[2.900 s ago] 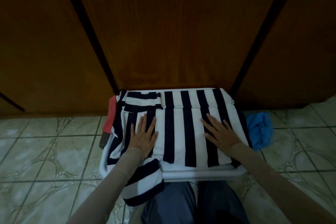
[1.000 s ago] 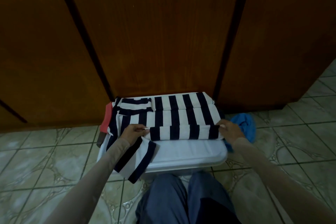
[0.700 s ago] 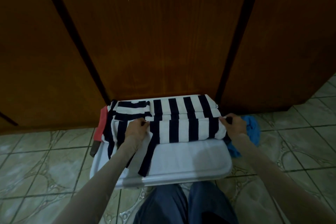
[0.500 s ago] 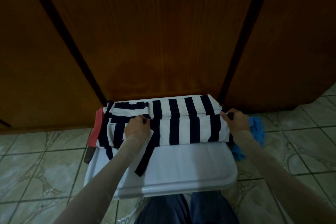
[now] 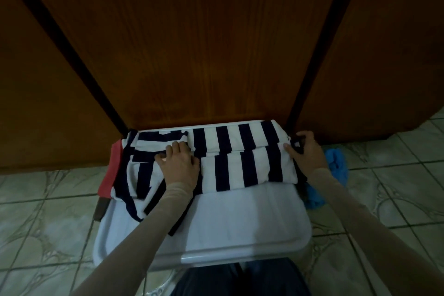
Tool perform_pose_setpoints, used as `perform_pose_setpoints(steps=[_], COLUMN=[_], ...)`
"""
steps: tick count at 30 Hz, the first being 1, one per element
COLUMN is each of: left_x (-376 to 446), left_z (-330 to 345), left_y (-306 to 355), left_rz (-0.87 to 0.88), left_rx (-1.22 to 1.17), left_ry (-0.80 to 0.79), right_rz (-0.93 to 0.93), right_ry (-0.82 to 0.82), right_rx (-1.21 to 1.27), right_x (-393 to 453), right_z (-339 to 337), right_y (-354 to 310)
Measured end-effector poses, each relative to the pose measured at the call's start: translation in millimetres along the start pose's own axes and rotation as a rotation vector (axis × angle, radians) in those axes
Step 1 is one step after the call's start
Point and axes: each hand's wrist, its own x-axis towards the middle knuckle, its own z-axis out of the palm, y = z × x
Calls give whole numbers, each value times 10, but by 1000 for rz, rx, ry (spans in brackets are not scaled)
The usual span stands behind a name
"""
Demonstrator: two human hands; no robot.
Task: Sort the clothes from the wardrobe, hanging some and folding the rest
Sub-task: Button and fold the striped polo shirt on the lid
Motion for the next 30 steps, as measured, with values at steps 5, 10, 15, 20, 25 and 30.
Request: perform_pose_setpoints(steps=[5,10,15,20,25,30], left_x=[-132,-266,-347,-361,-371,-394], left_z=[21,100,154,172,214,249], left_y=[331,782,969,980,936,900], left_rz=[185,363,332,339,385,413], left_rx=[-29,-117,-121,-63,-19,-24], left_ry=[-47,-174,-208,-231,-216,-192], right_rz=[-11,49,-84,-264,-276,-212], right_ry=[31,-71,-13,-116,-154,-198], right_rx=[-8,-108,-112,-228,-182,-137], right_x=[-254,-453,-497,-531,-433,-365], right_z=[-135,-193,-201,-202,-373,-435], right_y=[213,342,443,461,509,608])
